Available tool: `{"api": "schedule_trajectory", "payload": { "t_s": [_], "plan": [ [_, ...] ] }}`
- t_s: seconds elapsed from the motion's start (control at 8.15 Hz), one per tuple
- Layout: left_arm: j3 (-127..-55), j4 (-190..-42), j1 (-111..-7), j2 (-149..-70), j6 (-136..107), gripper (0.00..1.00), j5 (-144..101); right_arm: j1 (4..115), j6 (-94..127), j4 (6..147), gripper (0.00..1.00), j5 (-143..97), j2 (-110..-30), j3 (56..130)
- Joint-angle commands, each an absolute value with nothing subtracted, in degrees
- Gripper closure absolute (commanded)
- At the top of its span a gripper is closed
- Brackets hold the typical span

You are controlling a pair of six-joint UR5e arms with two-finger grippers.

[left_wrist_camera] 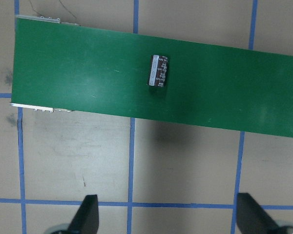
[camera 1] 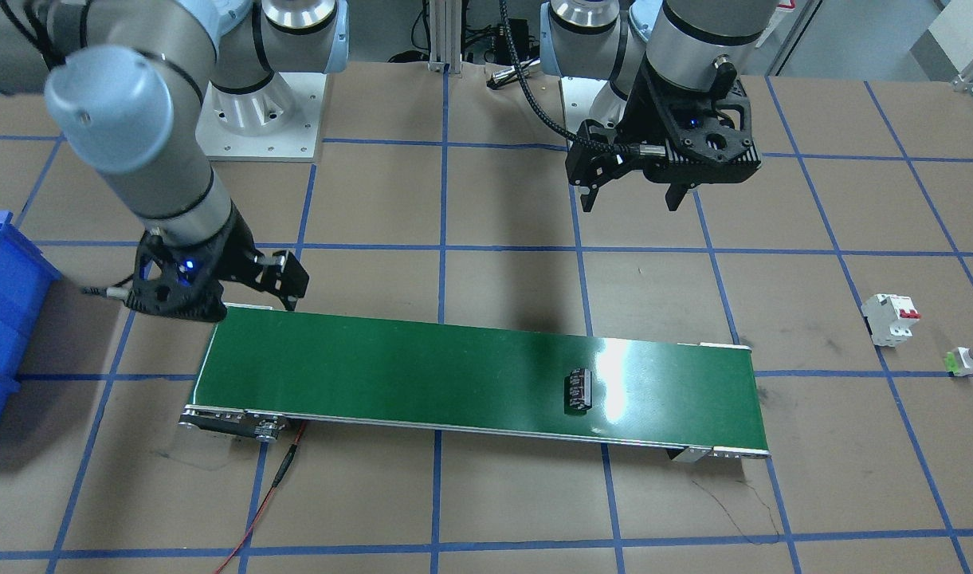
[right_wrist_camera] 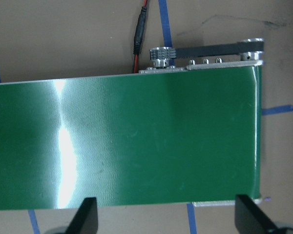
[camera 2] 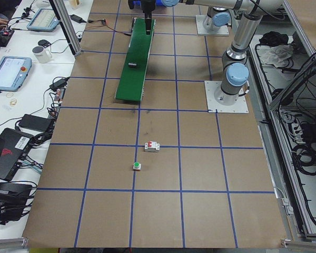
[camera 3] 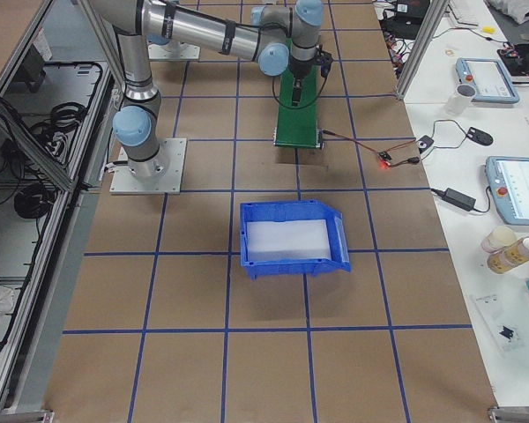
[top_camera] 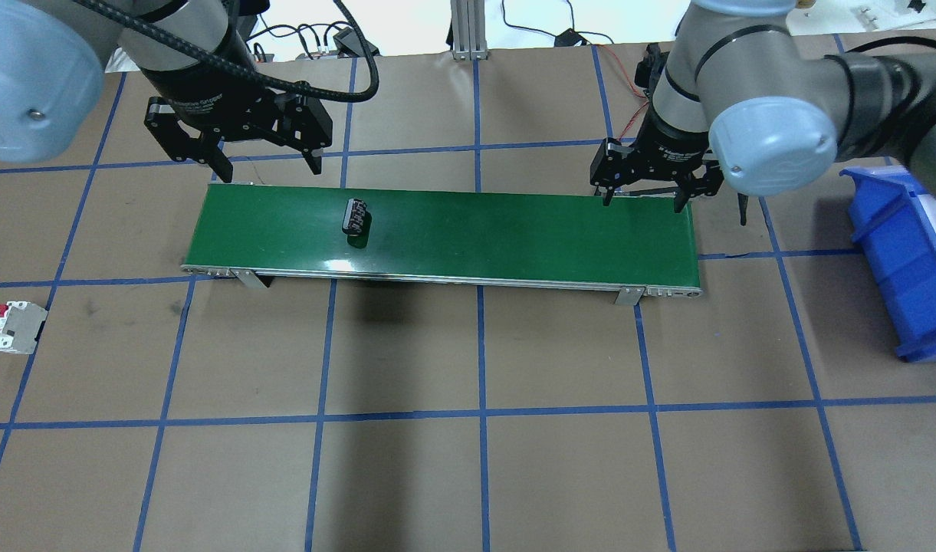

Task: Move capacitor from left to right
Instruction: 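Raise the left gripper away while the right gripper moves over the belt's far end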

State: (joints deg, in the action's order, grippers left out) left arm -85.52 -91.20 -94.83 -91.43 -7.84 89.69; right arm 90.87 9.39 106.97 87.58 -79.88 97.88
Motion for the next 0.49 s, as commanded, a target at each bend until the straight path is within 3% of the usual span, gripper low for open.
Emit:
{"api": "schedule_trajectory", "payload": {
  "t_s": [0.0,0.37],
  "plan": [
    [-85.5,-91.0,-95.2,-91.0,-7.7,0.00,90.1,90.9,9.6,113.3,0.00,87.0,-73.3,98.5],
    [-85.9,-91.0,-95.3,-90.4,-7.7,0.00,89.4,90.9,13.3,114.1,0.00,77.2,-71.9,98.5]
  ]
}}
